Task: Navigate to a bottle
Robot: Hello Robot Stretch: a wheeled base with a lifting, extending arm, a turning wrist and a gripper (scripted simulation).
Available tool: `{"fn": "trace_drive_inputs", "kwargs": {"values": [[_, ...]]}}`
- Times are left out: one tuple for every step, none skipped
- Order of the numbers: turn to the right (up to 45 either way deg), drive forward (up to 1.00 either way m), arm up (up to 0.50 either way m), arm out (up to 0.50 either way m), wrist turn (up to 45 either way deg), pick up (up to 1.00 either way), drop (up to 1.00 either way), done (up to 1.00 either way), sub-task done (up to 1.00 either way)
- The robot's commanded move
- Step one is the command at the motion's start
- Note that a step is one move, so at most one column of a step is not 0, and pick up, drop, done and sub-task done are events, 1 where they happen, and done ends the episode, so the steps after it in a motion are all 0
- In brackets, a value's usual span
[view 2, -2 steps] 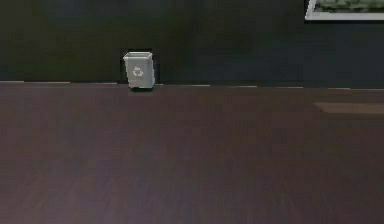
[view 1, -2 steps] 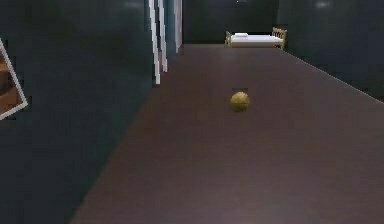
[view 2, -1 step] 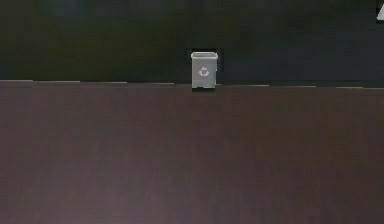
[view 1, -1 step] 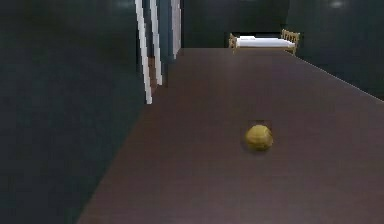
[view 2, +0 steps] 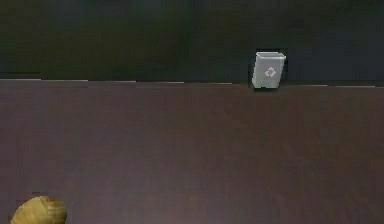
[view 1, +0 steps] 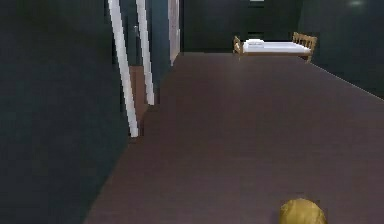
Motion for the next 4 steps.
{"fn": "trace_drive_inputs", "kwargs": {"values": [[0.0,1.0,0.0,0.0,0.0,0.0,0.0,0.0,0.0],[9.0,0.0,0.0,0.0,0.0,0.0,0.0,0.0,0.0],[0.0,0.35,0.0,0.0,0.0,0.0,0.0,0.0,0.0],[-6.0,0.0,0.0,0.0,0.0,0.0,0.0,0.0,0.0]]}}
